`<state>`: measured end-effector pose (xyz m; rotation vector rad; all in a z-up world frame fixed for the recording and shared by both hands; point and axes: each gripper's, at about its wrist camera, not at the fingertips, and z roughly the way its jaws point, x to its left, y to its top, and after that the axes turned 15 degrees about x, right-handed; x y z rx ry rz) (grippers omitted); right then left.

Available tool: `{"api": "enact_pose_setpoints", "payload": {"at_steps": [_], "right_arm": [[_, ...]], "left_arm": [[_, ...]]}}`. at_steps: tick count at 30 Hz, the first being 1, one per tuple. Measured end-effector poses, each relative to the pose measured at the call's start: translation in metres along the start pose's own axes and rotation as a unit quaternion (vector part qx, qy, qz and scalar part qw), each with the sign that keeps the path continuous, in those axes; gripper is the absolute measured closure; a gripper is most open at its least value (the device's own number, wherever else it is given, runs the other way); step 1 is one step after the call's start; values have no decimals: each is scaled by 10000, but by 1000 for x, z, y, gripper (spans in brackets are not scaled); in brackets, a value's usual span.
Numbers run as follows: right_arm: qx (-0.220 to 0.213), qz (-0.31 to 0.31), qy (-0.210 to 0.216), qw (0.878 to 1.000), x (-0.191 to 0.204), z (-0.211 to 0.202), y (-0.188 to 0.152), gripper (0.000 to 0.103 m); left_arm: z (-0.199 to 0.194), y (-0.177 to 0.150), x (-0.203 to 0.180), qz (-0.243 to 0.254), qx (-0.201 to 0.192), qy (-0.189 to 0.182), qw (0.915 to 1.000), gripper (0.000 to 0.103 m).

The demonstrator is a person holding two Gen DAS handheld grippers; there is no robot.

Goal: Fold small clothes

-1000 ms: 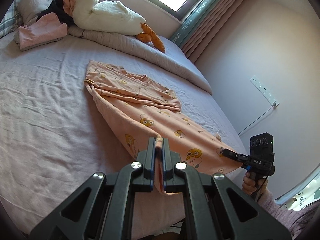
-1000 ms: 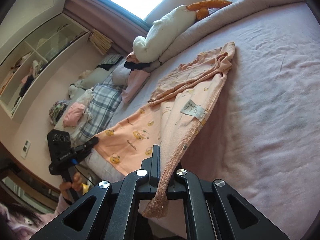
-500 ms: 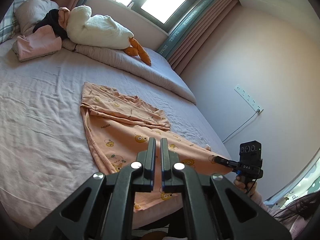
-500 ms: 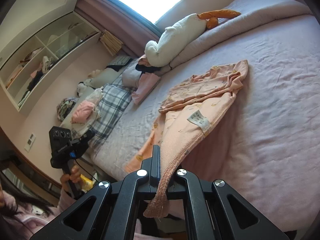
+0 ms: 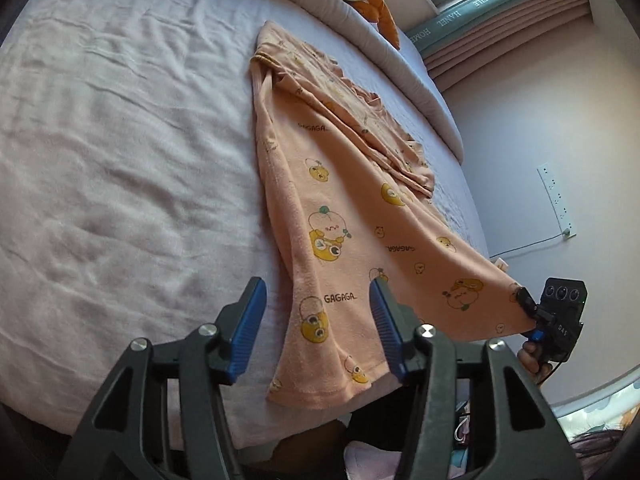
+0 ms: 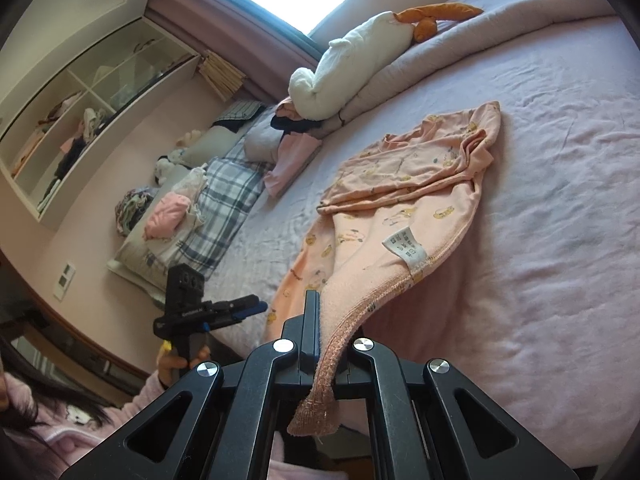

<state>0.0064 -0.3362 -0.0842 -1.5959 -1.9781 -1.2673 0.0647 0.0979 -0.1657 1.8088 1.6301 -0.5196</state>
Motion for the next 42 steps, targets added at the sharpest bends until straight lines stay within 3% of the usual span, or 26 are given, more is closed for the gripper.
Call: {"api": "enact_pose_setpoints", "payload": {"at_steps": [3, 8, 9, 10, 11, 14, 19, 25, 34, 38, 42], "right_arm": [[25, 113, -5, 9999, -6, 1, -2, 99], [51, 211, 62, 9997, -12, 3, -6, 99], [73, 218, 64, 9997, -13, 4, -7, 99], [96, 223, 56, 9997, -13, 4, -7, 99], [113, 233, 37, 9997, -13, 4, -7, 99], [97, 282, 49, 9995, -16, 2, -7, 99], [82, 239, 108, 9996, -14, -1, -6, 99], [-57, 141, 303, 9994, -10, -5, 4, 99], [-540, 350, 726, 9953, -19, -5, 69, 99], [-610, 934, 860, 9900, -43, 9, 119, 99], [-298, 1921, 775, 9778, -85, 43, 166, 99]], "left_arm": [[14, 3, 0, 66, 195, -8, 9998, 37], [28, 4, -7, 257, 370, -226, 9987, 40], [29, 3, -10, 307, 402, -342, 9981, 56], [32, 3, -12, 344, 509, -423, 9972, 88], [37, 5, -12, 314, 621, -389, 9968, 103], [34, 4, -8, 129, 515, -675, 9963, 102], [-5, 8, -22, 304, -125, -1807, 9830, 101], [-27, 29, -42, 523, -405, -2302, 9709, 101], [-58, 102, -39, 383, -969, -2343, 9666, 101], [-53, 162, -20, -171, -999, -2226, 9696, 101], [-31, 220, 12, -947, -889, -1872, 9737, 102]]}}
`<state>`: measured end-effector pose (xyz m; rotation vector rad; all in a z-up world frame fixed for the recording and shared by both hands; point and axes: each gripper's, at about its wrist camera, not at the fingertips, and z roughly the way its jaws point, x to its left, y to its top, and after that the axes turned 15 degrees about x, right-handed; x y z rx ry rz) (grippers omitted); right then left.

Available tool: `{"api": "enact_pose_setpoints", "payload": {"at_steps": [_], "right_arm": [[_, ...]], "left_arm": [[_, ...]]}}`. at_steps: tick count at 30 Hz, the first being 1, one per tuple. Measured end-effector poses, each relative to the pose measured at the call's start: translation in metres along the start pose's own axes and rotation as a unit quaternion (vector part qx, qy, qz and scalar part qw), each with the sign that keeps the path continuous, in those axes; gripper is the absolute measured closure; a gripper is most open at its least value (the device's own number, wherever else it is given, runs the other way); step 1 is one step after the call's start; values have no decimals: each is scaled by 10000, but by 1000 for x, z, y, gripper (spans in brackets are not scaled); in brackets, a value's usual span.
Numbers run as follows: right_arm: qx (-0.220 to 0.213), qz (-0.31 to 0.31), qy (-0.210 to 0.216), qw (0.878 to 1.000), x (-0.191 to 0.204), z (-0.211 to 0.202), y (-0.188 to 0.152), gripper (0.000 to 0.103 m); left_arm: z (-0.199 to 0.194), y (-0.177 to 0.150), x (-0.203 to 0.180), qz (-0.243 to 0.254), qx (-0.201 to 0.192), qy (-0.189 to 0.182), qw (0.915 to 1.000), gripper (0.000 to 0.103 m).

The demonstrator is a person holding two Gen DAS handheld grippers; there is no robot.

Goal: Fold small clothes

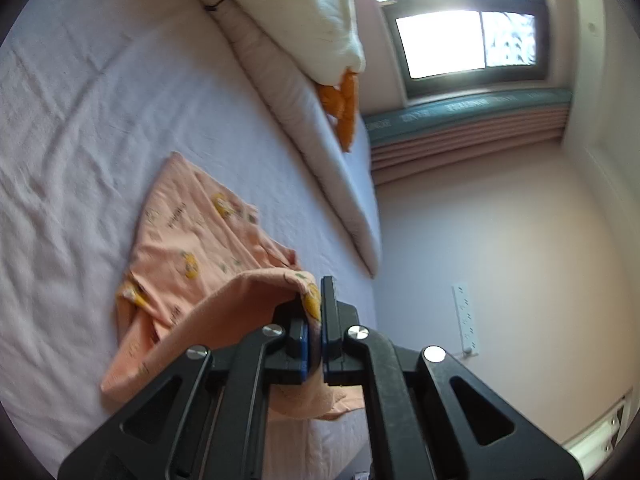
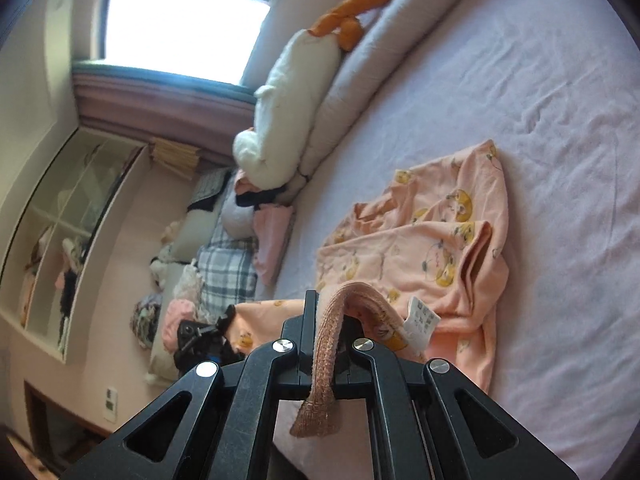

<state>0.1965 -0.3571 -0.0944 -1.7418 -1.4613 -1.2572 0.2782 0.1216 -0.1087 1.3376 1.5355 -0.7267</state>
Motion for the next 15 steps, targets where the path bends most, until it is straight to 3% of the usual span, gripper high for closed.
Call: {"api": "enact_pose_setpoints", "payload": {"at_steps": [4, 6, 7, 8, 10, 12, 15], "right_arm": [[179, 940, -205, 9952, -38, 36, 47, 99], [369, 1290, -463, 9899, -52, 53, 63, 99], [496, 1464, -570, 9863, -58, 61, 69, 91], [640, 1658, -632, 9821, -63, 66, 74, 73], [824, 1977, -376, 9761, -69, 72, 80, 49], [694, 2128, 47, 9746, -70, 66, 85, 46], [134, 2437, 548, 9682, -77, 47, 91, 43]], "left_arm": [[32, 40, 31, -556, 104, 605, 9966, 102], [49, 56, 49, -1023, 336, 650, 9921, 102], [54, 62, 58, -1276, 409, 566, 9894, 97], [59, 69, 65, -1482, 478, 454, 9868, 89], [60, 80, 72, -1770, 409, 245, 9831, 63], [57, 90, 74, -1965, 329, 129, 9799, 51], [46, 102, 69, -1918, 78, 223, 9811, 51]]}}
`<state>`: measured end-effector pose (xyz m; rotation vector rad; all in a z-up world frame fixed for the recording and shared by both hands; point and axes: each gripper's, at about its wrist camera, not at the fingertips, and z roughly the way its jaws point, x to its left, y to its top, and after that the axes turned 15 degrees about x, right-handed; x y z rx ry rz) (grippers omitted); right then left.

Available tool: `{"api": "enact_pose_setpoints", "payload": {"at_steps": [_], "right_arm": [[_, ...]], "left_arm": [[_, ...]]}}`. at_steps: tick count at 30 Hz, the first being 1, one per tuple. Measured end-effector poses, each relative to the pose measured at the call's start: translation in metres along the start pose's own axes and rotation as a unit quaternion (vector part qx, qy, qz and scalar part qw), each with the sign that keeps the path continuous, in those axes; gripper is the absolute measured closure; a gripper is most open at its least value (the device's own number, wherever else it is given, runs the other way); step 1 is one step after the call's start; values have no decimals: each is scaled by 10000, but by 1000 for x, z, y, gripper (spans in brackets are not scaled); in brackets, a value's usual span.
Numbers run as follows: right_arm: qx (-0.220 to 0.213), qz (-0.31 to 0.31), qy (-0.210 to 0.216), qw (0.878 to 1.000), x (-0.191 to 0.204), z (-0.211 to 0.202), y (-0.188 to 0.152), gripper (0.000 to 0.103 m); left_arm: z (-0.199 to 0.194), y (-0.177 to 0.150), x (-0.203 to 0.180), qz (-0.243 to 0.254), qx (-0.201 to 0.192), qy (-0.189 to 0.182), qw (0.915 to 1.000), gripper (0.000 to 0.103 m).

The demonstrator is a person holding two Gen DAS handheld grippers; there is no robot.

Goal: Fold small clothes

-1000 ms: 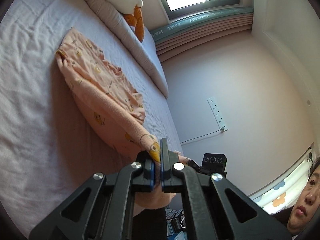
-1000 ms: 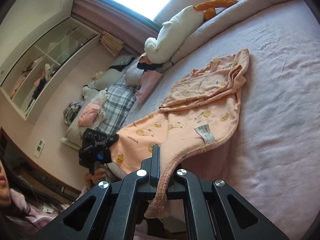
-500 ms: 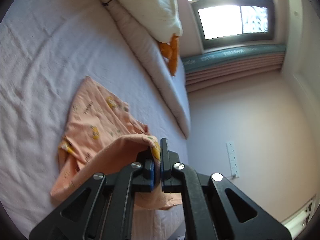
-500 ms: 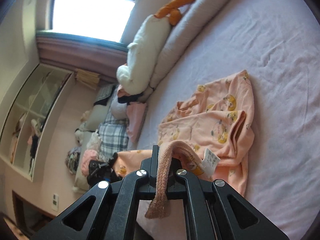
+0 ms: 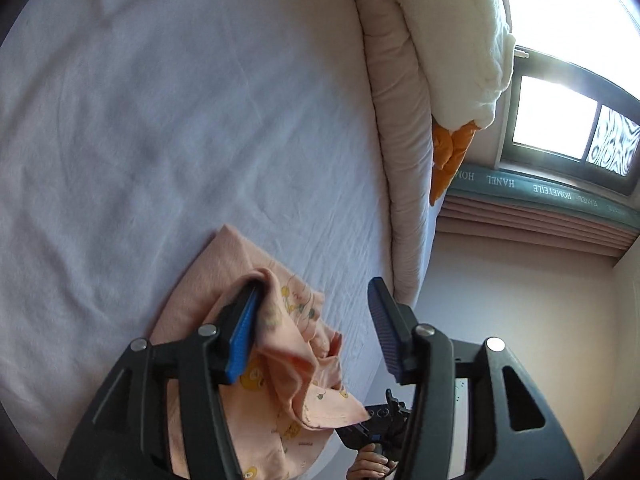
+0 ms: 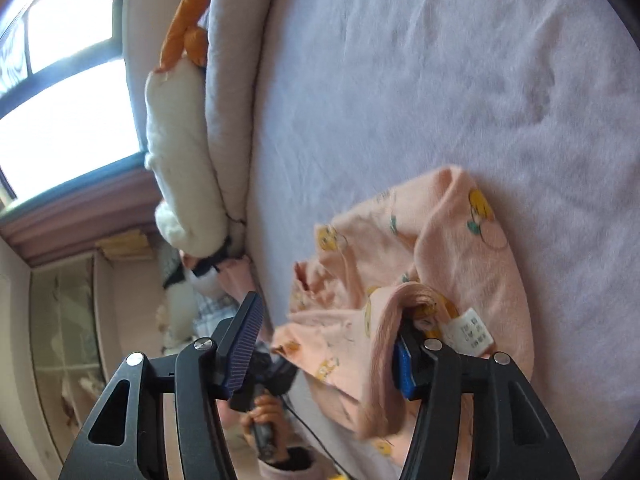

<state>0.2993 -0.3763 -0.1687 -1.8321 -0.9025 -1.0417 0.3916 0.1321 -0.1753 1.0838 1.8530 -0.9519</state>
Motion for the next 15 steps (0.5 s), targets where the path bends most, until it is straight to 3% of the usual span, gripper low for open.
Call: {"api": "enact_pose_setpoints", "payload": {"at_steps": [2, 6, 8, 12, 15], "right_arm": [[-276, 193, 237, 9992, -5, -9, 4, 43], [-953, 111, 212, 9952, -12, -27, 4, 43], [-1082, -10, 237, 9938, -14, -33, -4, 43], [-908, -990, -608, 9891, 6, -36, -31, 43], [-837, -2003, -1233, 9683, 22, -41, -61, 43]], "left_arm": [[-11, 3, -9, 106, -223, 95, 9997, 51], [-32, 4, -16, 378, -531, 189, 9977, 51], [-35, -3, -18, 672, -431, 469, 9957, 51], [-39, -40, -17, 1489, -100, 1145, 9822, 51], [-52, -77, 0, 1950, 71, 1373, 9711, 51]]}}
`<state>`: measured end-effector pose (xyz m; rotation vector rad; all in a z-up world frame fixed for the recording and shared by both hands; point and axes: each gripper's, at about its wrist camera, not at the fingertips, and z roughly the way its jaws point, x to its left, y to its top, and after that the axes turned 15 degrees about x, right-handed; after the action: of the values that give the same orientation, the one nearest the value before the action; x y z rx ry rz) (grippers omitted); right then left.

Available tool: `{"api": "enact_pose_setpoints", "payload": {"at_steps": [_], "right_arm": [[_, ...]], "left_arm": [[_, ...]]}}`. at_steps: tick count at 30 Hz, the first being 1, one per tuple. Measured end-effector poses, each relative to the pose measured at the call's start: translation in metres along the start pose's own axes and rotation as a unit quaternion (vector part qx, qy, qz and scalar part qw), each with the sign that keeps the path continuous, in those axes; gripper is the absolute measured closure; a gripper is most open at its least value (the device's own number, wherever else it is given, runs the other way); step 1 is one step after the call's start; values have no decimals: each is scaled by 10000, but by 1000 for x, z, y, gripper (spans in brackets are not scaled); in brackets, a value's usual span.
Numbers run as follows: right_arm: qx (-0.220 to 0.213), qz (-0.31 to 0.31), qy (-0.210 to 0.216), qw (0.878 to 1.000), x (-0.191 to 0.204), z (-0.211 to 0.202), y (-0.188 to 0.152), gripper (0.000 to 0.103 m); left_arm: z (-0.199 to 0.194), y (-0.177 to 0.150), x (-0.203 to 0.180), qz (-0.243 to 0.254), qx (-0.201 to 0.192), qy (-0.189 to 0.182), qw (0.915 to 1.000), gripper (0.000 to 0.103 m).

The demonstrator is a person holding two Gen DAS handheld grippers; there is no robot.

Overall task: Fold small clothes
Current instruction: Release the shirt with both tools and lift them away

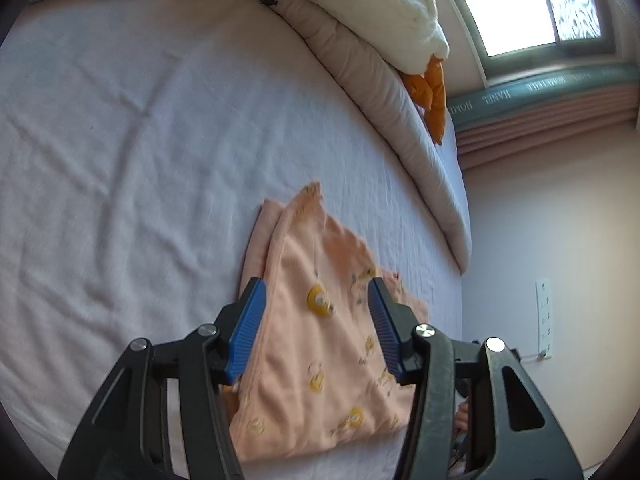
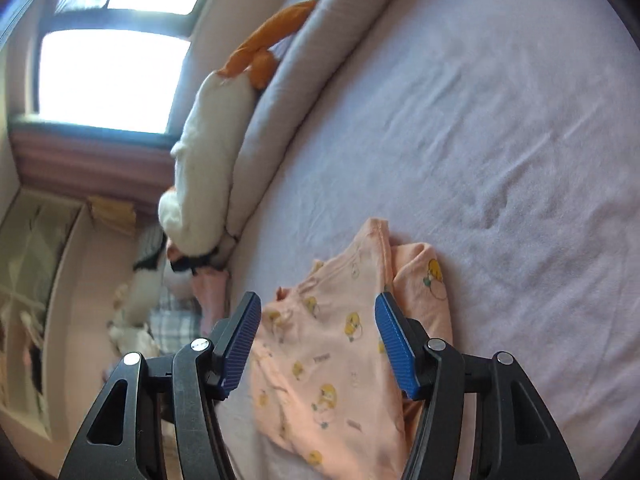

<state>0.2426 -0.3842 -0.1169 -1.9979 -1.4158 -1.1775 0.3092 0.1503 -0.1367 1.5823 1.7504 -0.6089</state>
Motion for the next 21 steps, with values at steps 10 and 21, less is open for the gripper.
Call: {"api": "enact_pose_setpoints", "payload": {"at_steps": [10, 21], "right_arm": [[78, -1018, -1246, 9869, 9, 6, -17, 43], [687, -1098, -2221, 9664, 8, 71, 23, 91]], "left_arm": [[34, -83, 22, 684, 597, 307, 9954, 64], [44, -79, 29, 682, 893, 463, 9926, 88]]}}
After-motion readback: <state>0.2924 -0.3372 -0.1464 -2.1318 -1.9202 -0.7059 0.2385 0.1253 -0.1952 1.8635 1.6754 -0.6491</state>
